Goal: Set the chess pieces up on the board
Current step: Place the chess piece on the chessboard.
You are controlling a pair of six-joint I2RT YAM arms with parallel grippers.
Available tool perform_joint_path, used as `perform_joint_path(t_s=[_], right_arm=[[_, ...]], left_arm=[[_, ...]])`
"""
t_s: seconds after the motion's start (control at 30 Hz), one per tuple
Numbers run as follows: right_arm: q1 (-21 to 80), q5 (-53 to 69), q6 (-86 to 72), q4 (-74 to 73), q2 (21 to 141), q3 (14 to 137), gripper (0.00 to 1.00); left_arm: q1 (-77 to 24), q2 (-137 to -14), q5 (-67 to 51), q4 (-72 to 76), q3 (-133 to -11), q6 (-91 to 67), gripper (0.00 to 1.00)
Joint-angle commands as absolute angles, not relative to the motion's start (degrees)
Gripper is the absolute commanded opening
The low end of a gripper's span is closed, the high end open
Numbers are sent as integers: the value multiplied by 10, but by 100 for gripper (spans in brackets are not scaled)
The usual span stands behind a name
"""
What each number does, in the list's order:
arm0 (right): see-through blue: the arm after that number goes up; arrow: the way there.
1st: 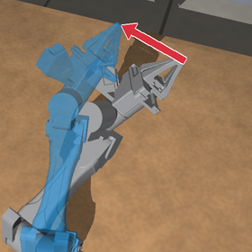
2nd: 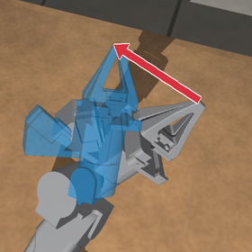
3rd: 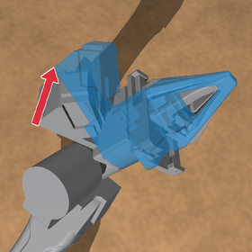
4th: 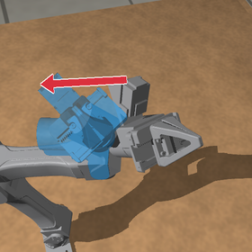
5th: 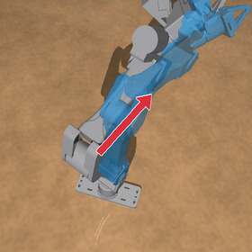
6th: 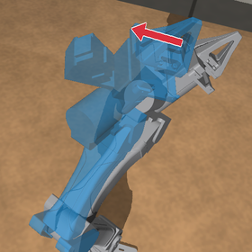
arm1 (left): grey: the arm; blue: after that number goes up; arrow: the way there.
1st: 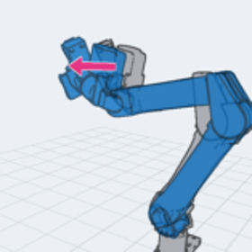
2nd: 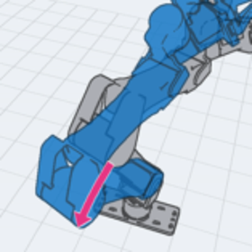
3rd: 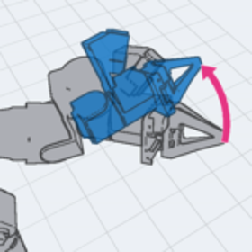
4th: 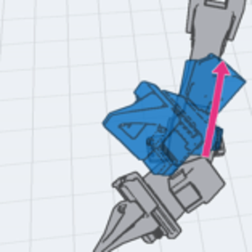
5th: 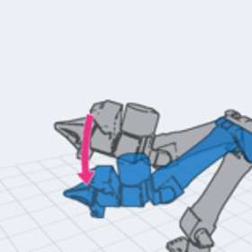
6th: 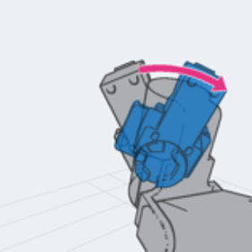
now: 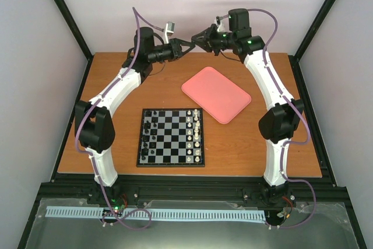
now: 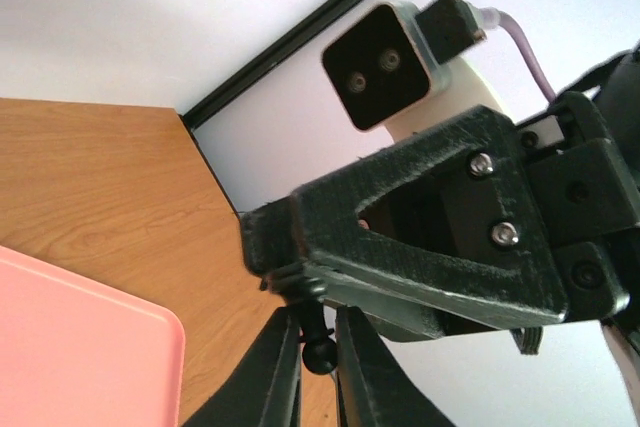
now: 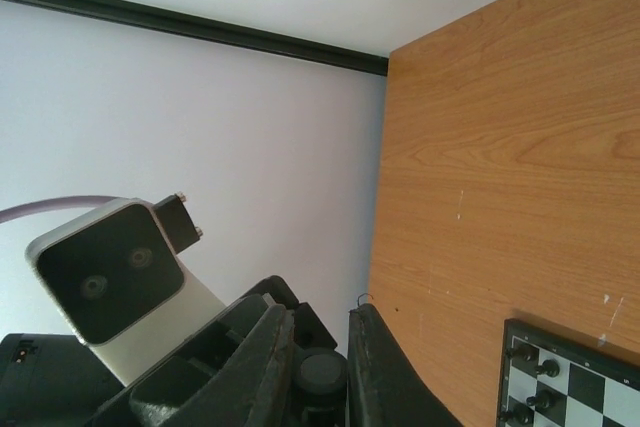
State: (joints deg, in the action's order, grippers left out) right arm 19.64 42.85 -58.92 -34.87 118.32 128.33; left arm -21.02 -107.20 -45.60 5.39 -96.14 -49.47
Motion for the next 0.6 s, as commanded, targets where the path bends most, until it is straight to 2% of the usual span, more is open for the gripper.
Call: perform_joint_path(t_s=[0.0,0.03,0.47,0.57], right_arm=[[201,432,-579,-369,1161,1294,14],[202,432,-579,-369,1161,1293,14],[204,423,-561,-377,1149,1272,14],[204,422,-559,-379,1151,1272,22]], left_arm=[[-210,-1072,-459,69,-996,-494,4],[-209,-1073,-459,70,-995,-496,1],[-202,-1061,-461,85,-1001,-488,1],[-202,-1054,-467,62,-1001,-469,1]])
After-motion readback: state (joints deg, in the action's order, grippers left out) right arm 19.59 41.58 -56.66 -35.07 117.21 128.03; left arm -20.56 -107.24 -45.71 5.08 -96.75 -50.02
